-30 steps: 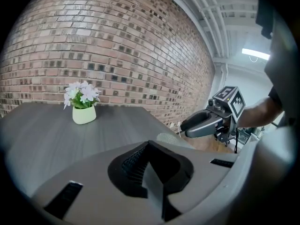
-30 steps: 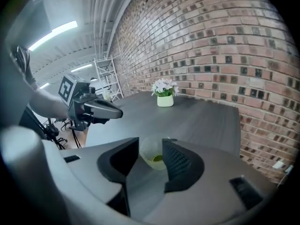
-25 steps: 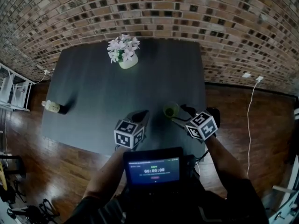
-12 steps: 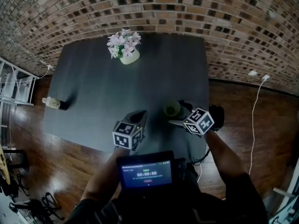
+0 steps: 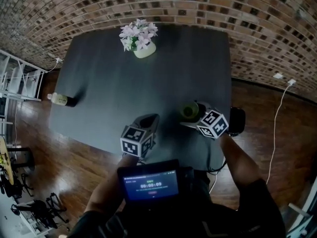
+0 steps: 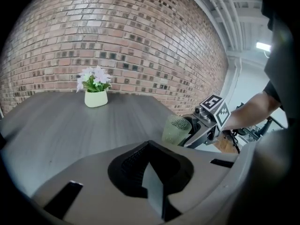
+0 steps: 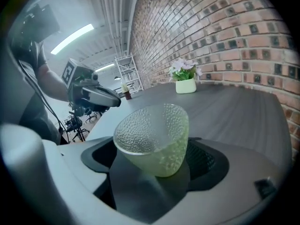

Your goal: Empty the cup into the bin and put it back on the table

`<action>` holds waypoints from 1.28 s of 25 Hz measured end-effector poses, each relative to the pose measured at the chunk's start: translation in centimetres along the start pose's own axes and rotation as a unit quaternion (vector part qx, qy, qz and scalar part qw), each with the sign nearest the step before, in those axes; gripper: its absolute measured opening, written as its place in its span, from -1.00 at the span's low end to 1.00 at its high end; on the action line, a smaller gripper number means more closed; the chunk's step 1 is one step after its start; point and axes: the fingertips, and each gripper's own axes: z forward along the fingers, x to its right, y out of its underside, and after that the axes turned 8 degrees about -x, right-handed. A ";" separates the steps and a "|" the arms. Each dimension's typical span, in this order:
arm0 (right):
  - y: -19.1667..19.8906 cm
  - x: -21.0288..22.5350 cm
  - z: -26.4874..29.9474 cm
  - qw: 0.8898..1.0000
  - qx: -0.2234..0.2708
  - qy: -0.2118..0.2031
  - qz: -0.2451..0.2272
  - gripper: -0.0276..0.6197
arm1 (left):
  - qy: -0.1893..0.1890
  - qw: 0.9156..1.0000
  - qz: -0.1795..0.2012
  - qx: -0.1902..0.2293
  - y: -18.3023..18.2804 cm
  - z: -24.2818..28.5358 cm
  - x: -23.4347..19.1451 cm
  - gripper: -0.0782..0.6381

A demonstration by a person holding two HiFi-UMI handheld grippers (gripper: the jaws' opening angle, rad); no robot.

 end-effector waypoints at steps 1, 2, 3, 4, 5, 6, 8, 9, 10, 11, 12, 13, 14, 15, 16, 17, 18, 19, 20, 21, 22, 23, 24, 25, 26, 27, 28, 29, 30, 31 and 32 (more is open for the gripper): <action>-0.1 0.1 0.3 1.000 0.006 -0.001 -0.001 0.53 | 0.000 1.000 0.000 0.002 -0.1 -0.1 0.0 -0.81; -0.3 0.2 0.5 1.000 0.012 -0.001 -0.001 0.53 | 0.000 1.000 -0.001 0.003 -0.1 -0.2 0.0 -0.81; -0.4 0.3 0.7 1.000 0.019 0.001 -0.003 0.53 | 0.000 1.000 -0.002 0.003 0.0 -0.3 -0.1 -0.81; -0.5 0.3 0.9 1.000 0.024 0.002 -0.004 0.53 | -0.001 1.000 -0.002 0.003 0.1 -0.4 -0.1 -0.81; -0.7 0.4 1.1 1.000 0.029 0.002 -0.005 0.53 | -0.002 1.000 -0.003 0.002 0.2 -0.5 -0.3 -0.80; -0.9 0.4 1.4 0.999 0.034 0.002 -0.006 0.53 | -0.004 1.000 -0.003 0.001 0.3 -0.7 -0.4 -0.81; -1.3 0.4 1.8 0.999 0.044 0.001 -0.006 0.53 | -0.007 1.000 -0.005 -0.002 0.6 -0.9 -0.8 -0.81; -1.5 0.4 2.0 0.999 0.049 0.000 -0.006 0.53 | -0.007 1.000 -0.006 -0.002 0.6 -1.0 -0.9 -0.81; -1.6 0.4 2.2 0.999 0.052 -0.001 -0.006 0.53 | -0.008 1.000 -0.006 -0.003 0.7 -1.0 -0.9 -0.81; -1.7 0.5 2.4 0.999 0.054 -0.002 -0.005 0.53 | -0.008 1.000 -0.006 -0.003 0.6 -1.1 -1.0 -0.81; -1.6 0.5 2.5 0.998 0.055 -0.002 -0.005 0.53 | -0.007 1.000 -0.006 -0.003 0.6 -1.0 -1.0 -0.81; -1.7 0.5 2.6 0.998 0.057 0.000 -0.005 0.53 | -0.007 1.000 -0.006 -0.003 0.6 -1.0 -1.0 -0.81; -1.7 0.5 2.7 0.998 0.060 0.002 -0.005 0.53 | -0.006 1.000 -0.006 -0.002 0.6 -1.0 -1.1 -0.81; -1.8 0.5 2.7 0.998 0.063 0.004 -0.005 0.53 | -0.006 1.000 -0.007 -0.002 0.6 -1.0 -1.2 -0.81; -1.8 0.5 2.7 0.998 0.065 0.006 -0.006 0.53 | -0.006 1.000 -0.008 -0.002 0.6 -1.0 -1.2 -0.81; -1.8 0.5 2.7 0.998 0.066 0.008 -0.008 0.50 | -0.006 1.000 -0.009 -0.002 0.7 -1.0 -1.3 -0.81; -1.8 0.6 2.7 0.998 0.066 0.009 -0.010 0.43 | -0.005 1.000 -0.010 -0.001 0.7 -1.0 -1.3 -0.81; -1.8 0.6 2.7 0.998 0.065 0.010 -0.012 0.41 | -0.005 1.000 -0.009 -0.001 0.7 -1.0 -1.2 -0.81; -1.8 0.6 2.7 0.998 0.065 0.011 -0.013 0.41 | -0.004 1.000 -0.009 -0.001 0.7 -1.0 -1.2 -0.81; -1.8 0.6 2.8 0.998 0.065 0.012 -0.015 0.39 | -0.003 1.000 -0.009 -0.001 0.7 -1.0 -1.2 -0.81; -1.8 0.7 2.7 0.998 0.065 0.013 -0.016 0.38 | -0.003 1.000 -0.009 -0.001 0.7 -1.0 -1.2 -0.81; -1.8 0.7 2.7 0.998 0.065 0.016 -0.016 0.36 | -0.003 1.000 -0.009 -0.001 0.7 -1.0 -1.2 -0.81; -1.8 0.8 2.6 0.998 0.067 0.017 -0.016 0.33 | -0.003 1.000 -0.008 -0.001 0.7 -1.0 -1.2 -0.81; -1.8 0.8 2.6 0.997 0.069 0.018 -0.015 0.31 | -0.003 1.000 -0.008 -0.001 0.7 -1.1 -1.2 -0.81; -1.9 0.8 2.4 0.997 0.073 0.018 -0.015 0.31 | -0.004 1.000 -0.009 0.000 0.7 -1.2 -1.3 -0.81; -2.2 0.6 2.2 0.996 0.080 0.018 -0.017 0.30 | -0.004 1.000 -0.010 0.001 0.7 -1.3 -1.4 -0.81; -2.6 0.5 2.0 0.996 0.088 0.019 -0.020 0.30 | -0.005 1.000 -0.011 0.003 0.6 -1.4 -1.4 -0.81; -3.0 0.3 1.7 0.995 0.094 0.020 -0.024 0.29 | -0.005 1.000 -0.011 0.005 0.5 -1.5 -1.5 -0.81; -3.4 0.1 1.4 0.995 0.098 0.021 -0.029 0.29 | -0.004 1.000 -0.011 0.007 0.3 -1.7 -1.5 -0.81; -3.7 -0.1 1.2 0.994 0.100 0.021 -0.032 0.29 | -0.003 1.000 -0.011 0.011 0.1 -1.8 -1.4 -0.81; -3.9 -0.4 0.9 0.994 0.100 0.021 -0.032 0.29 | -0.002 1.000 -0.010 0.015 -0.1 -2.0 -1.3 -0.81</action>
